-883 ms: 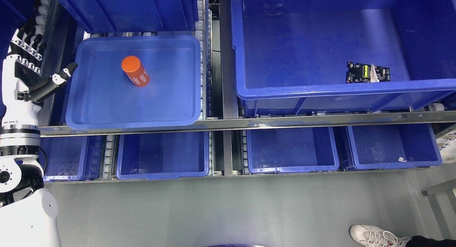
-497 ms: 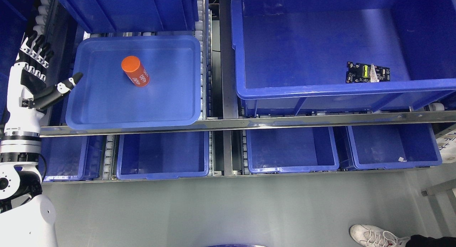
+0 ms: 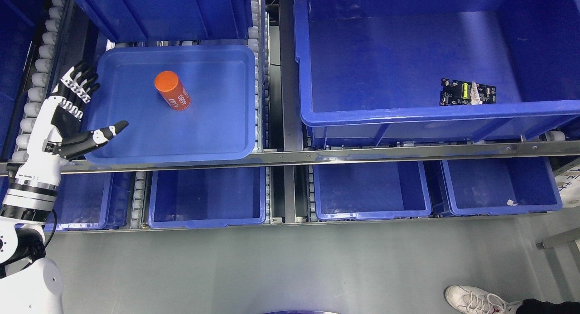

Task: Grab orange capacitor from left shelf to right desk
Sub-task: 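Reach the left hand toward the orange capacitor in the blue bin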

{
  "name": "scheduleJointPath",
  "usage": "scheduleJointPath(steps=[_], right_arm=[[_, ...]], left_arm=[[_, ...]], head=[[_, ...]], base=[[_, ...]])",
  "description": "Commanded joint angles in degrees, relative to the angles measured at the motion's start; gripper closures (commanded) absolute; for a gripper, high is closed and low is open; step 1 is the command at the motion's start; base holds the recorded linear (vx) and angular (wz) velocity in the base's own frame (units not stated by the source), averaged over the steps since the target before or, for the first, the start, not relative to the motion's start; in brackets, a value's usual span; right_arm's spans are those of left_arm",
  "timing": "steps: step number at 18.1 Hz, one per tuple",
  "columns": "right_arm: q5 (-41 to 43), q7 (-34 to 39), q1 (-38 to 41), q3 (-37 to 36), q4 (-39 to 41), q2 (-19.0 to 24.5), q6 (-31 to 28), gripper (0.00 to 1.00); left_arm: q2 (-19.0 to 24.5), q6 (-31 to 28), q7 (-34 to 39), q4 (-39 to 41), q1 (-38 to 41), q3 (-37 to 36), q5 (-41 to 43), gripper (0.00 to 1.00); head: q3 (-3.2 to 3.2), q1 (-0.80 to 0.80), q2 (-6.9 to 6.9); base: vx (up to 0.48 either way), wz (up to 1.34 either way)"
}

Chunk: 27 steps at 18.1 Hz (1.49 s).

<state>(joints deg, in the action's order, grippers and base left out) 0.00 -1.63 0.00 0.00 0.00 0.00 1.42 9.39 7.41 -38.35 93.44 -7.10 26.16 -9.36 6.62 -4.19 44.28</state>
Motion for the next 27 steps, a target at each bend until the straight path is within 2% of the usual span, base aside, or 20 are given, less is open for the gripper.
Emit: scheduleJointPath(steps=[1,5,10,15,27], right_arm=[[-0.3,0.0,1.1,-0.7,1.0,-1.0,0.0,0.00],[-0.3,0.0,1.1,-0.7,1.0,-1.0,0.0,0.00],[-0.3,0.0,1.1,-0.7,1.0,-1.0,0.0,0.00],[-0.3,0.0,1.1,-0.7,1.0,-1.0,0.0,0.00],[-0.3,0.0,1.1,-0.7,1.0,-1.0,0.0,0.00]], left_arm=[[6.9,0.2,-1.7,-5.6,-2.2,-3.9,0.0,0.00],[7.0,0.2,-1.7,-11.9,-7.1,-5.2,0.1,0.02],[7.0,0.1,-3.6,-15.8,-9.2,-13.1,0.1,0.03],[7.0,0.1,-3.6,-22.8,-12.8,-16.3,0.3,0.04],[6.3,0.1,-3.4,-25.6,-15.2,-18.9,2.3,0.04]], head=[[0.00,0.00,0.00],[0.00,0.00,0.00],[0.00,0.00,0.00],[0.00,0.00,0.00],[0.00,0.00,0.00]], base=[[0.000,0.00],[0.000,0.00],[0.000,0.00],[0.000,0.00],[0.000,0.00]])
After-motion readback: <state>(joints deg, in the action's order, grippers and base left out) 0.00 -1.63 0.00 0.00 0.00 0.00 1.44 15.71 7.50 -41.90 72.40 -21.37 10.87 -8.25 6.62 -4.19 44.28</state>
